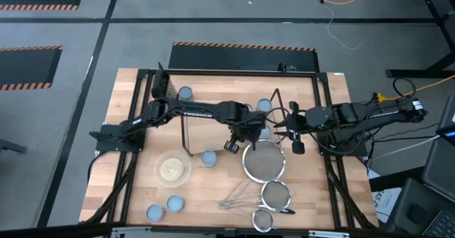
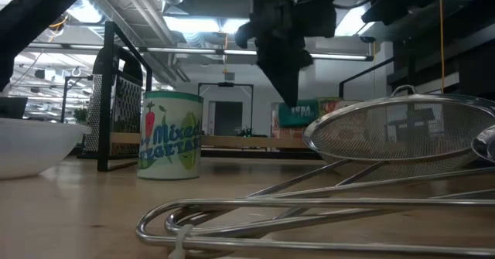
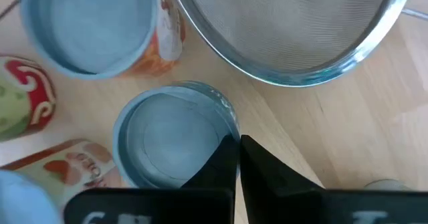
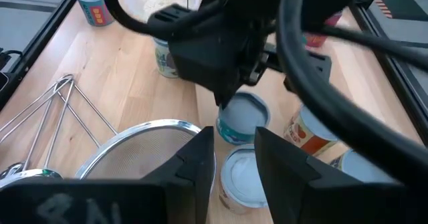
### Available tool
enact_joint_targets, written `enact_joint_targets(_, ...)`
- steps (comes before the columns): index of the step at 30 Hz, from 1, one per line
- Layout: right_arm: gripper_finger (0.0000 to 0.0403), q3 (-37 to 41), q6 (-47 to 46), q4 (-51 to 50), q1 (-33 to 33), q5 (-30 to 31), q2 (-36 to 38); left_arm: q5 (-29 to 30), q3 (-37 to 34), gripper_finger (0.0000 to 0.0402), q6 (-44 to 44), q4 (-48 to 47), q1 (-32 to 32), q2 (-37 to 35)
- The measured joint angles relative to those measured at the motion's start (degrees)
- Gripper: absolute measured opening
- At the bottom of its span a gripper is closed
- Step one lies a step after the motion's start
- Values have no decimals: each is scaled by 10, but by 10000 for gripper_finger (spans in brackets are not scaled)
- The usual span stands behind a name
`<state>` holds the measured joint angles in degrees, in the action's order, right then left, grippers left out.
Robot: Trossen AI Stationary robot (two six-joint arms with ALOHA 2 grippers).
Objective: Pick and place cans onto a shelf
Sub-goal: Put the small green can on the shelf
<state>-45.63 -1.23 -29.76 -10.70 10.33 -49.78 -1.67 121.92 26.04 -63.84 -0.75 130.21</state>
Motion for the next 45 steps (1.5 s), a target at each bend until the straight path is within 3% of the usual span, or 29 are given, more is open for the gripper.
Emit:
enact_joint_targets(12,113,0,0,1,0,-1,0,0,-47,2,0,44,-1,0)
enact_joint_targets(32,113,0,0,2,0,-1,0,26,-49,88,0,53,12,0)
enact_joint_targets(45,113,0,0,2,0,-1,0,57,-48,91,-1,52,19,0)
